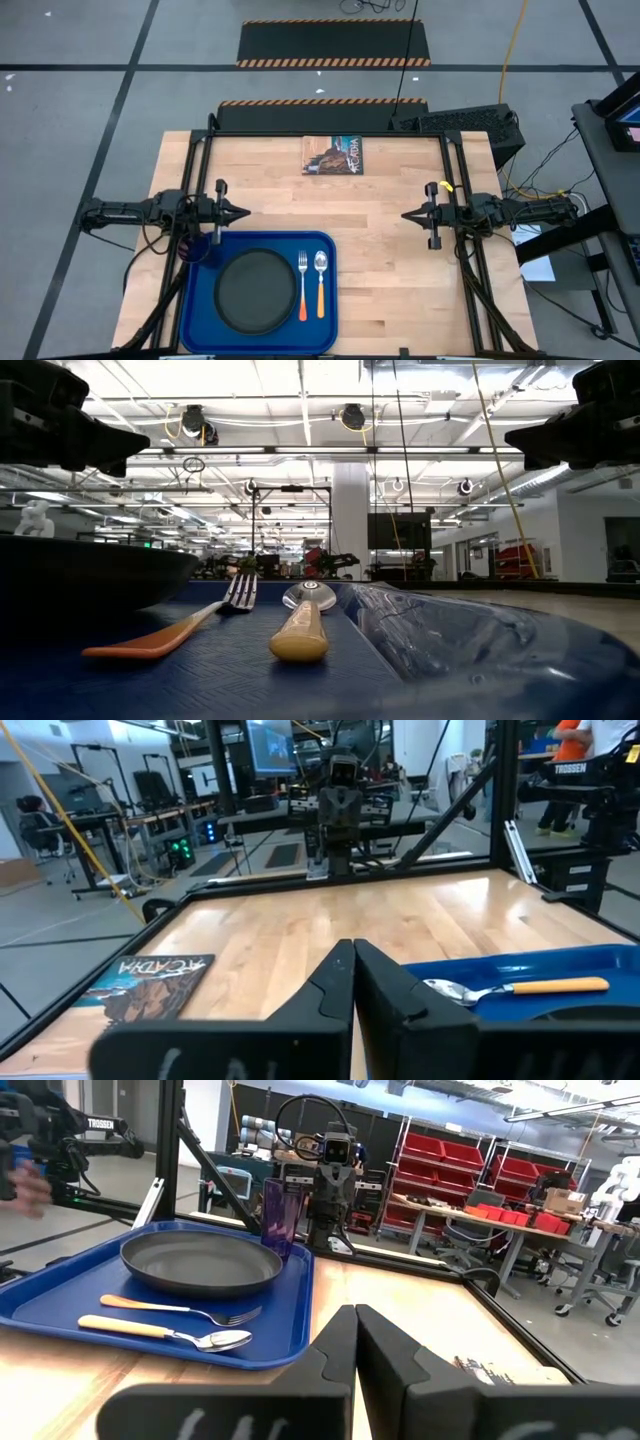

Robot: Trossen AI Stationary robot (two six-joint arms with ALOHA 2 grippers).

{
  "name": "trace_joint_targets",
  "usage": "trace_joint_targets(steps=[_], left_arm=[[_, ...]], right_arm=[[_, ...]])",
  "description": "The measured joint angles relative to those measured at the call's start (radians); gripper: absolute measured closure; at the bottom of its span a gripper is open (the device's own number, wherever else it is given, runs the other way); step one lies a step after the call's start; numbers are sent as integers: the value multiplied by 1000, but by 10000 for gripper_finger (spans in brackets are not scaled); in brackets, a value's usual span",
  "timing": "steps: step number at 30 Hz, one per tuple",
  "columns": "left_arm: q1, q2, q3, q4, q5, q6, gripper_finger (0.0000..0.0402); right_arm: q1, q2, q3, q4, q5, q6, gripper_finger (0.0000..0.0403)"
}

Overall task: Pick and place plate/cup/fork/spoon on tray
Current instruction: Return to Home Position

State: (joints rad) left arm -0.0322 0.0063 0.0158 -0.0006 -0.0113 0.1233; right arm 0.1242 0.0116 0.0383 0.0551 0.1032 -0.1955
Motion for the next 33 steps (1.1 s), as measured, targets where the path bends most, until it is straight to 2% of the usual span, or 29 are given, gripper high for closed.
trace_joint_targets(steps=[7,33], left_arm=[[0,0,-2,13,-3,4,370],[0,0,-2,19,-3,3,371]], right_arm=[[0,0,0,0,0,0,403],[0,0,0,0,0,0,403]])
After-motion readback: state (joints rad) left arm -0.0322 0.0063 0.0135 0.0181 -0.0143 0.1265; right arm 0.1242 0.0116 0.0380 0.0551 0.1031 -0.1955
